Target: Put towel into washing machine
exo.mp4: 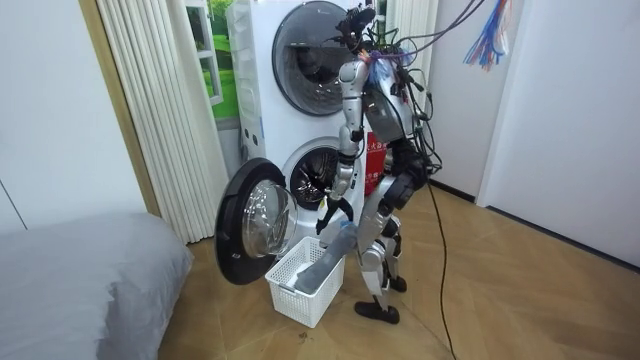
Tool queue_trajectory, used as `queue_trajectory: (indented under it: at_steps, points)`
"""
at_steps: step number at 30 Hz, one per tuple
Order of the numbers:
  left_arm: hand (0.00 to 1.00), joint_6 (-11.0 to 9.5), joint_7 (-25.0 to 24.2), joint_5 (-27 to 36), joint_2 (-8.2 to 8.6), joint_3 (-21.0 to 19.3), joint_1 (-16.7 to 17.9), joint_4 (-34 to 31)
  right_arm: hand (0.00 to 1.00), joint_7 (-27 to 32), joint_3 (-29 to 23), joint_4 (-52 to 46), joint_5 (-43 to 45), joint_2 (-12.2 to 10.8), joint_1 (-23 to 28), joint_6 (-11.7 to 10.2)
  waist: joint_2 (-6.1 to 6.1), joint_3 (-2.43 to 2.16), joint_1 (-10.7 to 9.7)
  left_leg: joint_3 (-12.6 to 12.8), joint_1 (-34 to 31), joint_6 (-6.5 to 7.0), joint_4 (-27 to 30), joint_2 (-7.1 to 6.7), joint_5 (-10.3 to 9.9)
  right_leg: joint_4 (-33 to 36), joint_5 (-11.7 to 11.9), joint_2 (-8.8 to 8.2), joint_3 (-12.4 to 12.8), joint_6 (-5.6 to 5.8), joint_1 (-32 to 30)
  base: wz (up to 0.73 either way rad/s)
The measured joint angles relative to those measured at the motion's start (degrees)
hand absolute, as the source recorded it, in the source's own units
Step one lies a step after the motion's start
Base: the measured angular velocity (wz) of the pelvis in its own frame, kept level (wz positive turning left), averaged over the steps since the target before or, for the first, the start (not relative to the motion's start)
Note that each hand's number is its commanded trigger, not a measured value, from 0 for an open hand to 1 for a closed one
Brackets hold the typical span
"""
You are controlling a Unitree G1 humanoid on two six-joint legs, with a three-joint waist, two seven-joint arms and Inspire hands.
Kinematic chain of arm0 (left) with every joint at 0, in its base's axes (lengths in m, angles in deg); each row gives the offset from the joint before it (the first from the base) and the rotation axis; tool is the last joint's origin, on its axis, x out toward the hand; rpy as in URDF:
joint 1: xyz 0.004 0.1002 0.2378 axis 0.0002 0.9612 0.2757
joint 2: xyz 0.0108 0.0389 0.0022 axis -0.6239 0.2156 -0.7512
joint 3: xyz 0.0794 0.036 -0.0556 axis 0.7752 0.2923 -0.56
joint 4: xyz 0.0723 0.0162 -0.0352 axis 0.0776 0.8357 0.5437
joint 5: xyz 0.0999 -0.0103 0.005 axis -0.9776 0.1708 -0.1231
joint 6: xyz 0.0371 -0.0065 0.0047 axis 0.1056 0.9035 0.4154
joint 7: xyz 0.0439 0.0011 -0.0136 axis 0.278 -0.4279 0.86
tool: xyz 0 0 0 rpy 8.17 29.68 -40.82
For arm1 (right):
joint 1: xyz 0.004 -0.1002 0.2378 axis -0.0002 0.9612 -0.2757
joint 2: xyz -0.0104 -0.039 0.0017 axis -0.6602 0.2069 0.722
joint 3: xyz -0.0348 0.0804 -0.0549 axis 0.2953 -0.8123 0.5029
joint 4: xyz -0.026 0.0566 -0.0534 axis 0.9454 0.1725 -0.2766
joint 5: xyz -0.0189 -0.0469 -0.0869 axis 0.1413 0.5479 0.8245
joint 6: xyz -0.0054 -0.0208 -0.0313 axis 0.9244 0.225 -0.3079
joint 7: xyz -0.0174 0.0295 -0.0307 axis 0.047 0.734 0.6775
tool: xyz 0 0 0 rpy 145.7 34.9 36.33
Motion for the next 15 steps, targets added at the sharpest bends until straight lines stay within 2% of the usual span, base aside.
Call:
queue_trajectory:
  at_steps: [4,6,9,15]
  points:
    - [0.0,-0.1,2.3,-1.6,-0.26,2.4,-1.3,0.0,0.0,0.7,1.9,-2.9,-1.1,0.1,0.0,-0.7,0.18,0.08,0.0,0.6,-4.6,-0.17,5.3,1.25,-1.8,4.7,-1.0,0.57,0.3,-0.72,-4.7,-0.15]
    - [0.0,-0.1,3.8,-4.0,-0.36,3.6,-1.8,0.0,0.0,0.7,2.7,-4.0,-1.4,0.1,-0.2,-1.2,0.23,0.11,0.0,1.2,-7.4,-0.26,8.5,2.52,-3.1,7.6,-1.6,1.16,1.0,-1.02,-7.7,-0.21]
    - [0.0,0.0,5.5,-6.5,-0.36,5.5,-2.9,-0.1,0.0,0.7,4.0,-6.0,-2.5,0.1,-0.4,-1.9,0.22,0.09,-1.4,1.6,-10.3,-0.18,10.8,2.44,-3.4,11.2,-2.6,0.83,2.1,-1.03,-11.3,0.01]
    - [0.0,0.2,7.5,-9.0,-0.64,8.5,-4.9,-0.1,0.0,0.6,6.5,-8.3,-5.6,0.1,-0.6,-3.1,0.19,0.1,-3.5,1.2,-14.3,-0.59,15.5,2.89,-4.7,15.8,-3.9,0.84,1.9,-1.75,-15.4,0.0]
